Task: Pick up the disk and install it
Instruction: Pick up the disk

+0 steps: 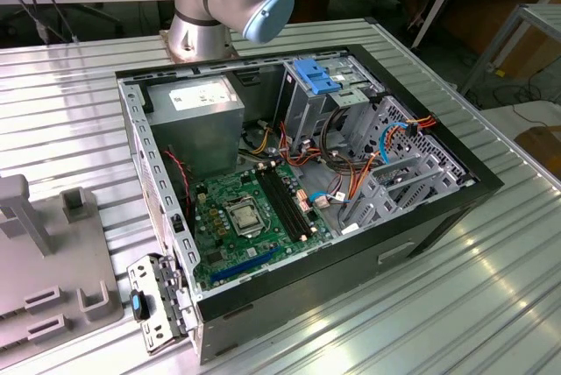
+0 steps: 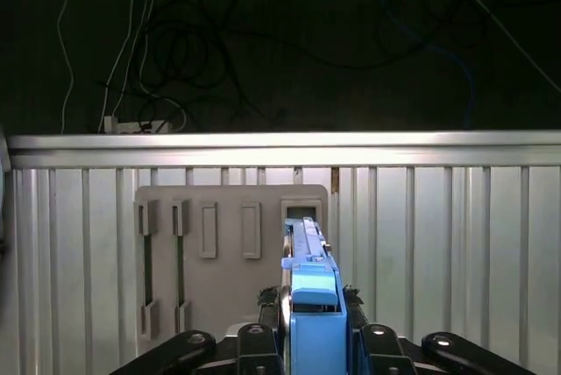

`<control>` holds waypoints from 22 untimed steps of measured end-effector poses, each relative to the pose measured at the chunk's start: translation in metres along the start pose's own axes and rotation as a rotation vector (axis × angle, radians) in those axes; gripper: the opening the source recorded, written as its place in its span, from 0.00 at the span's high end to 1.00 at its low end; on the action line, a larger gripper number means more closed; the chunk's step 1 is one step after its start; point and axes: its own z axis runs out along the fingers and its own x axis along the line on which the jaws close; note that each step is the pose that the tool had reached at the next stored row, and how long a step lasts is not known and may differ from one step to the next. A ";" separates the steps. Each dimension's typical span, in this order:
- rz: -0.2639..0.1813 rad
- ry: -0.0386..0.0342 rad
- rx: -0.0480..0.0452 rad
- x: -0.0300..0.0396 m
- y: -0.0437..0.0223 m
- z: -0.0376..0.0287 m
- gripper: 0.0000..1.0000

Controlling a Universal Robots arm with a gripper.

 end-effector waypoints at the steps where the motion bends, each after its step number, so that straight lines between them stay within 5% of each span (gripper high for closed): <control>1: 0.000 0.0000 0.0001 0.0003 -0.0001 -0.0044 0.63; 22: 0.000 0.0000 0.0001 0.0042 -0.0012 -0.0665 0.63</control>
